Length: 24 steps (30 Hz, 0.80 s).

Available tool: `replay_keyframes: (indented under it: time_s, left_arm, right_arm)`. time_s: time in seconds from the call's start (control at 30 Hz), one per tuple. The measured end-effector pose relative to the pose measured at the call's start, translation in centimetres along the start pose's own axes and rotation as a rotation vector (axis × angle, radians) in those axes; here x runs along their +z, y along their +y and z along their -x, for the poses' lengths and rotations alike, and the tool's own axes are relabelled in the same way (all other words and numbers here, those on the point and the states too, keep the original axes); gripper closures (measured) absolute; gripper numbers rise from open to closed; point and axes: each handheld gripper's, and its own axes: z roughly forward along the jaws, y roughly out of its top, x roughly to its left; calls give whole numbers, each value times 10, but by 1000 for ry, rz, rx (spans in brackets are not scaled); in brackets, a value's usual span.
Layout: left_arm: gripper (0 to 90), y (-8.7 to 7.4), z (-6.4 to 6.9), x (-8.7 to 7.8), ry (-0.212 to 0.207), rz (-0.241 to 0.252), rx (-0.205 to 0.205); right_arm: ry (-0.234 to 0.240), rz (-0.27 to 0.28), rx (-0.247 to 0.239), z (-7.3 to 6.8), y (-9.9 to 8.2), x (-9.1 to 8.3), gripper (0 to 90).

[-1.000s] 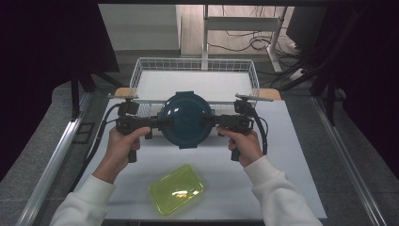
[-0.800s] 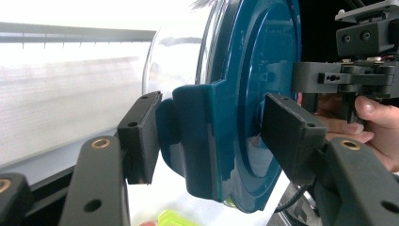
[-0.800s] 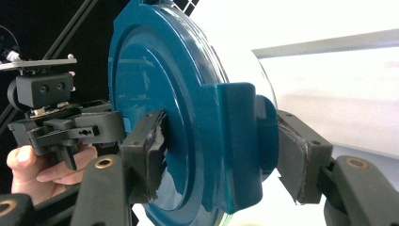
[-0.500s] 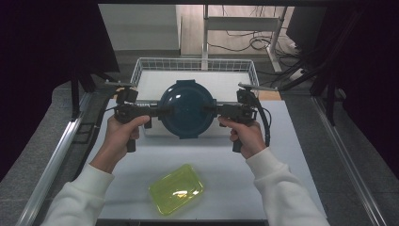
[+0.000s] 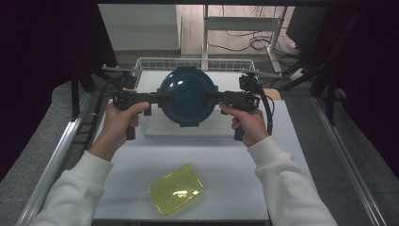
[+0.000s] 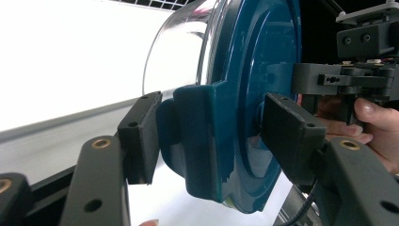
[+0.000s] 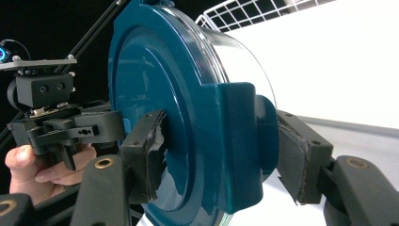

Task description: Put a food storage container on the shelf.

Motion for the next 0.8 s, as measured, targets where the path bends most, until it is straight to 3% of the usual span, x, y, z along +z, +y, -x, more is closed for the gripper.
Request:
replay_keyframes:
  time_s: [0.8]
  left_arm:
    - [410, 51, -35, 27, -36, -21, -30]
  right_arm:
    - [-32, 5, 24, 20, 50, 23, 393]
